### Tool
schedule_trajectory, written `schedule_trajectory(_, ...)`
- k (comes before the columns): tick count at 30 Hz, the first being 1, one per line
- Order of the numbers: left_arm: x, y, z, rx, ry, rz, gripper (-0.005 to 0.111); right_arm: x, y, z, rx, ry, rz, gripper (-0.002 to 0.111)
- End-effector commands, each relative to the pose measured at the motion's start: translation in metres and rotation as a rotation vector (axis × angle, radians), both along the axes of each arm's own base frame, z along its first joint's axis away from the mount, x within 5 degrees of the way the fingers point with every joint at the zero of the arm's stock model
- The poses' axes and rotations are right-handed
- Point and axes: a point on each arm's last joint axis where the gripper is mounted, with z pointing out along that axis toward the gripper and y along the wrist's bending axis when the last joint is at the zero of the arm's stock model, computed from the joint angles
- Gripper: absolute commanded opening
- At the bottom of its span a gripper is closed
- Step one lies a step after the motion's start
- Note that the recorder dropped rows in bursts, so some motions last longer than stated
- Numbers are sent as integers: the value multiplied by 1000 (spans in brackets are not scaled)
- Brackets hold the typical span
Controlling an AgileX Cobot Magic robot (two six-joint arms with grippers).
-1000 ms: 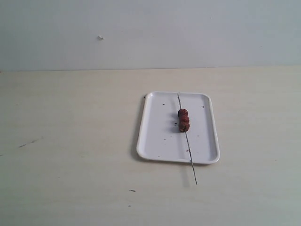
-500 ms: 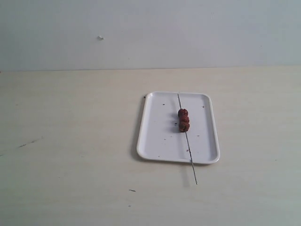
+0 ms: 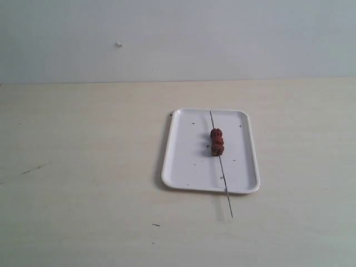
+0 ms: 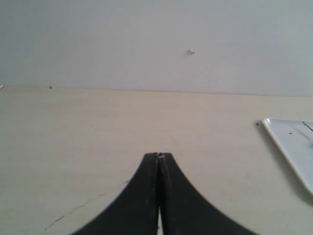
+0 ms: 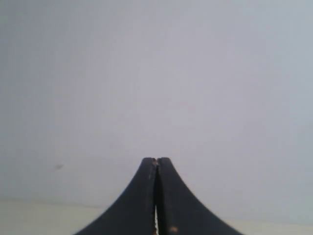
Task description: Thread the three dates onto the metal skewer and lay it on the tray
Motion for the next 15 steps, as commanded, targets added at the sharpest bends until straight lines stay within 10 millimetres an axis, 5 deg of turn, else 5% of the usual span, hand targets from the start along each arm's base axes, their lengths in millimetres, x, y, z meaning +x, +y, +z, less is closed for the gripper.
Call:
schedule_trajectory(1,0,0,-1,2,-1,0,0,-15,-17,-16,121,-44,-183,0)
schedule_trajectory(9,0,0,-1,2,-1,0,0,-14,-22,-26,138,-21,-233,0)
schedule_trajectory(15,0,0,-1,2,-1,0,0,-11,-6,-26,-41,-25,-91,0)
